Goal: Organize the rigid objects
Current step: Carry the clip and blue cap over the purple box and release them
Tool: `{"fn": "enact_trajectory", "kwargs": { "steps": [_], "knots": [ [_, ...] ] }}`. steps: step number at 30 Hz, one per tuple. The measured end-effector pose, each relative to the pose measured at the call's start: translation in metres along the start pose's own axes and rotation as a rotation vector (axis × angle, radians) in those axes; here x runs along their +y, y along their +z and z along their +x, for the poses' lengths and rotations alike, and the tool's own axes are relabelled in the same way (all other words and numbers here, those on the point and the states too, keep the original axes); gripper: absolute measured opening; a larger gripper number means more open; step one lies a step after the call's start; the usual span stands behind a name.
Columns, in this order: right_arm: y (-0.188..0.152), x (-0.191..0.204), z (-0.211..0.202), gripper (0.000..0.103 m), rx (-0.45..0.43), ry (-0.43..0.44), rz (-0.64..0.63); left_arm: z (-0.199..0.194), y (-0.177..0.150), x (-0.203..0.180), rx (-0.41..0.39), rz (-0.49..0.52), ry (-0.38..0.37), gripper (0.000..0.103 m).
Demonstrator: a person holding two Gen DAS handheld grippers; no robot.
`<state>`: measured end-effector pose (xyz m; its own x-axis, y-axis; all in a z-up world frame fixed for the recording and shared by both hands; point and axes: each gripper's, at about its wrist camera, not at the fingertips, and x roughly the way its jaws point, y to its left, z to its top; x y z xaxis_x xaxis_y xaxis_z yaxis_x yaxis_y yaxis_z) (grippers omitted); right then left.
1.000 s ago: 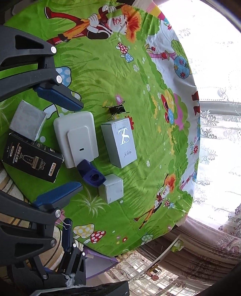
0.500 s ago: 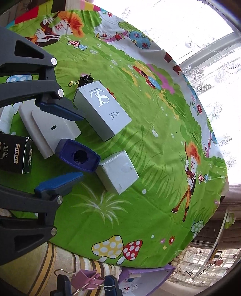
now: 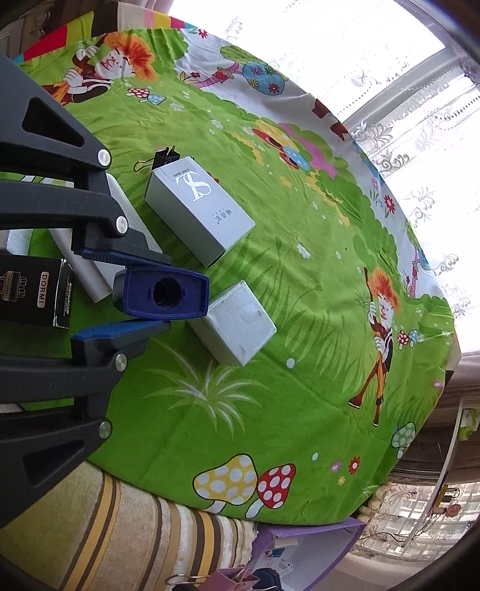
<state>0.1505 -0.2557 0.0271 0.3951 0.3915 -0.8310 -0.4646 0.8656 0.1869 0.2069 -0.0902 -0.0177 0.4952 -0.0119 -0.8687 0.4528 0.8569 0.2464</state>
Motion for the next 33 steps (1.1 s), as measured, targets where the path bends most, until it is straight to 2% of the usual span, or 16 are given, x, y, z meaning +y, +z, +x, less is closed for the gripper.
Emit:
{"fn": "enact_trajectory", "kwargs": {
  "steps": [4, 8, 15, 20, 33],
  "knots": [
    [-0.007, -0.008, -0.013, 0.053, -0.015, -0.007, 0.010, -0.025, 0.004, -0.008, -0.051, -0.008, -0.012, 0.028],
    [-0.017, -0.020, -0.028, 0.053, -0.035, -0.023, 0.028, -0.048, 0.012, -0.023, -0.101, -0.016, -0.055, 0.028],
    [-0.041, -0.051, -0.058, 0.053, -0.065, -0.085, 0.086, -0.081, 0.029, -0.070, -0.164, -0.011, -0.183, 0.028],
    [-0.062, -0.081, -0.079, 0.053, -0.076, -0.133, 0.147, -0.098, 0.045, -0.110, -0.190, 0.028, -0.254, 0.028],
    [-0.115, -0.155, -0.116, 0.055, -0.089, -0.259, 0.293, -0.115, 0.078, -0.199, -0.208, 0.154, -0.343, 0.028]
  ]
}}
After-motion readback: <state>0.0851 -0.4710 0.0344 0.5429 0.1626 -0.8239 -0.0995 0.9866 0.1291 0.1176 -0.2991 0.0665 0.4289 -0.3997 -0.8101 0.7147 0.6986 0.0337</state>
